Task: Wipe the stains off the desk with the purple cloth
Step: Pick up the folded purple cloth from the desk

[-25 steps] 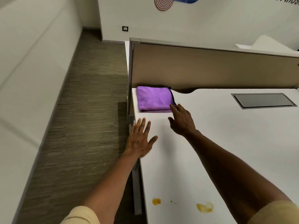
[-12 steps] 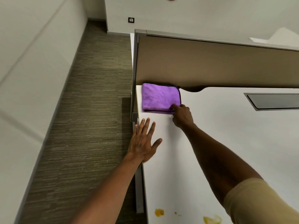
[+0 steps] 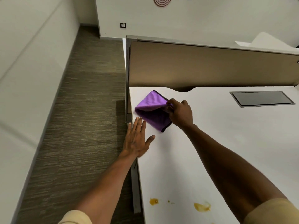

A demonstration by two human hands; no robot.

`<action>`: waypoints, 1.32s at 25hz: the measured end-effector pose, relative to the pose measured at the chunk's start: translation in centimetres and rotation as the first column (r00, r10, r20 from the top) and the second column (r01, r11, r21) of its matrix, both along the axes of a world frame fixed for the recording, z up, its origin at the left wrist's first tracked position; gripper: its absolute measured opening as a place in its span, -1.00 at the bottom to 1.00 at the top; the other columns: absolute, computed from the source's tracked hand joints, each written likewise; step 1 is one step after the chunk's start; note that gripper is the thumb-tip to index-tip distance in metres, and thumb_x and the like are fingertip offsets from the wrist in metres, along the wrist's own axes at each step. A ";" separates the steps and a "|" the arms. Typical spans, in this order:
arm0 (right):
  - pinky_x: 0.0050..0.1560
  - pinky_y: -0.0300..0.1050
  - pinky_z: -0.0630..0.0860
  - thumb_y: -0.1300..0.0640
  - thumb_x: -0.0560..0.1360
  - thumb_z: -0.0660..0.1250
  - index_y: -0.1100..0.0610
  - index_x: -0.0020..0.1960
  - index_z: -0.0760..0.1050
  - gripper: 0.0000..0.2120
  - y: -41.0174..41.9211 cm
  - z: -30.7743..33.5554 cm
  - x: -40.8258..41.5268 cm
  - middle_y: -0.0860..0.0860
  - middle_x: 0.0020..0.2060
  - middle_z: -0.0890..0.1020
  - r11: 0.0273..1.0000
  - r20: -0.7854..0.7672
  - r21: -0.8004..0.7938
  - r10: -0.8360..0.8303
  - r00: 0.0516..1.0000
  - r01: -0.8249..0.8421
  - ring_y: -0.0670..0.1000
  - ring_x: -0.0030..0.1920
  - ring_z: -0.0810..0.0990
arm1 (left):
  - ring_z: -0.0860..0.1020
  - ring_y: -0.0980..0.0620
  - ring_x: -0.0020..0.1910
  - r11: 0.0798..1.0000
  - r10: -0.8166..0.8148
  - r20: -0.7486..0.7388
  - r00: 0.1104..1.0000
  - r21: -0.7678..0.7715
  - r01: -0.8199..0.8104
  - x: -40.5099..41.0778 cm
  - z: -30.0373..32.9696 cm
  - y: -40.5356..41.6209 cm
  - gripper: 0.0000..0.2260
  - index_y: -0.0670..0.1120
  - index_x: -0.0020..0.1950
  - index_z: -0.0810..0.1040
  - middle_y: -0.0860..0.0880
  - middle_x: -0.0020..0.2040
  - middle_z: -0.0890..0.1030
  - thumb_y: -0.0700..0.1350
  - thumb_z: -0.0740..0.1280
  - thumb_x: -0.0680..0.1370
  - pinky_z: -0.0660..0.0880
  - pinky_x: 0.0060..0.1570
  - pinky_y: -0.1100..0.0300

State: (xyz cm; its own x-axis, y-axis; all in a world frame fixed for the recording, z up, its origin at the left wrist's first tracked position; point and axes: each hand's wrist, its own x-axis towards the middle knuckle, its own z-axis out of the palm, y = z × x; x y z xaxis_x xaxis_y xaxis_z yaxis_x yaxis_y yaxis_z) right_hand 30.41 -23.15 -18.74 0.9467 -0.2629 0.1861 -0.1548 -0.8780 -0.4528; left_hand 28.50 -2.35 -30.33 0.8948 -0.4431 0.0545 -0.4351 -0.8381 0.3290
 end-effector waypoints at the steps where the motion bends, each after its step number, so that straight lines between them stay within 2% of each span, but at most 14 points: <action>1: -0.14 -0.09 0.28 -0.08 0.57 0.39 -0.06 0.13 0.62 -0.82 0.1 1.5 -0.6 0.00 -0.24 0.53 1.000 0.032 -0.007 0.023 0.999 -0.023 0.17 0.03 0.49 | 0.03 -0.15 0.67 0.997 0.030 0.029 0.999 -0.078 -0.027 -0.5 0.6 0.1 -0.23 -0.13 0.65 0.11 -0.18 0.66 0.12 0.38 -0.06 0.63 0.00 0.63 -0.13; 3: -0.10 -0.08 0.29 -0.17 0.51 0.36 -0.05 0.07 0.65 -0.75 0.5 4.5 -1.6 -0.15 -0.31 0.47 0.993 0.095 -0.063 0.104 0.990 -0.098 0.13 -0.04 0.43 | 0.31 -0.21 0.54 0.948 0.153 0.059 0.986 -0.291 -0.130 -1.1 2.1 0.0 -0.30 -0.18 0.53 0.32 -0.23 0.53 0.35 0.32 0.20 0.60 0.32 0.50 -0.17; 4: -0.08 -0.06 0.32 -0.19 0.48 0.31 -0.04 0.05 0.67 -0.70 0.6 6.1 -2.3 -0.16 -0.31 0.51 0.987 0.105 -0.090 0.142 0.984 -0.133 0.12 -0.04 0.42 | 0.38 -0.21 0.45 0.897 0.235 0.030 0.972 -0.392 -0.205 -1.2 3.0 -0.2 -0.31 -0.19 0.48 0.35 -0.22 0.46 0.41 0.28 0.33 0.56 0.43 0.39 -0.18; 6: 0.00 -0.02 0.42 -0.08 0.47 0.33 -0.02 0.05 0.69 -0.74 0.8 9.2 -3.4 -0.11 -0.20 0.67 0.980 0.107 -0.100 0.185 0.977 -0.174 0.14 0.03 0.46 | 0.39 -0.21 0.42 0.813 0.297 -0.151 0.943 -0.477 -0.333 -0.8 5.3 -0.6 -0.20 -0.15 0.53 0.26 -0.22 0.44 0.40 0.20 0.49 0.46 0.47 0.33 -0.16; 9: -0.01 -0.05 0.50 0.20 0.52 0.38 0.08 0.07 0.69 -0.82 0.3 13.1 -5.2 -0.01 -0.08 0.72 0.975 0.129 -0.029 0.221 0.967 -0.219 0.08 0.01 0.57 | 0.32 -0.23 0.51 0.863 0.160 -0.359 0.919 -0.401 -0.307 -0.3 7.6 -1.3 0.07 -0.07 0.66 0.02 -0.21 0.55 0.32 0.21 0.58 0.38 0.41 0.42 -0.15; 11: -0.09 -0.11 0.55 0.25 0.54 0.34 0.13 0.08 0.68 -0.82 -0.2 15.6 -6.5 -0.01 -0.09 0.71 0.973 0.109 0.026 0.225 0.968 -0.230 0.03 -0.08 0.63 | 0.41 -0.22 0.47 0.900 0.014 -0.415 0.910 -0.391 -0.192 -0.9 8.2 -1.9 0.04 -0.05 0.66 0.09 -0.17 0.52 0.40 0.18 0.61 0.36 0.45 0.39 -0.16; 14: -0.17 -0.36 0.51 0.23 0.56 0.31 0.11 0.08 0.68 -0.81 -1.4 19.0 -9.0 -0.02 -0.08 0.71 0.977 0.078 0.009 0.212 0.974 -0.213 0.00 -0.09 0.64 | 0.60 -0.15 0.23 0.876 -0.053 -0.359 0.932 -0.465 -0.130 -3.4 8.6 -3.5 -0.32 -0.08 0.45 0.46 -0.09 0.29 0.63 0.05 0.60 0.40 0.58 0.23 -0.07; 17: -0.08 -0.23 0.53 0.21 0.55 0.33 0.10 0.08 0.69 -0.81 -3.8 21.3 -11.8 -0.02 -0.06 0.72 0.984 0.075 -0.044 0.176 0.982 -0.173 -0.03 -0.06 0.63 | 0.67 -0.16 -0.04 0.856 -0.074 -0.301 0.951 -0.508 -0.094 -4.7 9.1 -4.4 -0.80 -0.12 0.07 0.68 -0.09 -0.04 0.73 -0.12 0.49 0.47 0.63 -0.04 -0.05; 19: -0.13 -0.26 0.49 0.20 0.57 0.34 0.09 0.07 0.68 -0.84 -6.3 21.7 -13.8 -0.03 -0.09 0.70 0.993 0.073 -0.032 0.112 0.991 -0.110 -0.03 -0.07 0.62 | 0.66 -0.17 -0.16 0.872 -0.097 -0.267 0.959 -0.486 -0.047 -4.6 9.5 -3.8 -0.95 -0.11 -0.10 0.67 -0.08 -0.21 0.70 -0.15 0.43 0.48 0.59 -0.19 -0.05; 21: -0.15 -0.22 0.48 0.18 0.58 0.37 0.10 0.07 0.68 -0.87 -9.4 21.2 -16.2 -0.02 -0.10 0.69 1.000 0.057 -0.021 0.007 0.998 -0.006 0.01 -0.06 0.62 | 0.65 -0.11 -0.19 0.881 -0.097 -0.232 0.968 -0.473 -0.025 -4.2 10.4 -3.2 -0.94 -0.09 -0.13 0.67 -0.04 -0.24 0.69 -0.16 0.40 0.51 0.56 -0.21 0.00; 23: -0.06 -0.11 0.53 0.15 0.59 0.38 0.10 0.07 0.69 -0.87 -12.5 19.9 -18.6 0.04 -0.06 0.72 0.995 0.011 -0.021 -0.097 0.995 0.097 0.07 -0.02 0.65 | 0.65 -0.05 -0.19 0.881 -0.108 -0.200 0.974 -0.473 0.000 -3.7 11.8 -3.3 -0.91 -0.05 -0.09 0.69 0.00 -0.21 0.69 -0.17 0.39 0.53 0.56 -0.18 0.07; 26: 0.04 0.00 0.55 0.16 0.59 0.38 0.10 0.09 0.69 -0.86 -16.5 17.6 -21.8 0.11 0.00 0.73 0.977 -0.050 -0.022 -0.214 0.975 0.214 0.15 0.06 0.65 | 0.64 -0.05 -0.13 0.897 -0.161 -0.143 0.977 -0.434 0.085 -3.2 14.4 -5.1 -0.89 -0.03 -0.04 0.70 -0.01 -0.15 0.71 -0.18 0.39 0.53 0.57 -0.10 0.08; 30: 0.11 -0.02 0.52 0.17 0.58 0.38 0.11 0.08 0.67 -0.88 -20.0 15.4 -25.9 0.10 0.05 0.73 0.939 0.032 -0.003 -0.343 0.939 0.343 0.16 0.11 0.65 | 0.63 -0.09 -0.11 0.884 -0.215 -0.018 0.976 -0.430 0.187 -3.4 17.8 -8.9 -0.83 -0.03 -0.04 0.71 -0.03 -0.13 0.72 -0.20 0.35 0.48 0.56 -0.09 0.06; 33: 0.09 -0.01 0.52 0.24 0.54 0.40 0.11 0.05 0.66 -0.88 -20.9 12.9 -30.4 0.08 0.00 0.73 0.928 0.091 0.072 -0.371 0.924 0.365 0.15 0.07 0.65 | 0.63 -0.10 -0.15 0.875 -0.285 0.067 0.956 -0.389 0.288 -5.1 18.4 -10.7 -0.80 -0.04 -0.05 0.72 -0.03 -0.15 0.71 -0.16 0.31 0.43 0.55 -0.12 0.07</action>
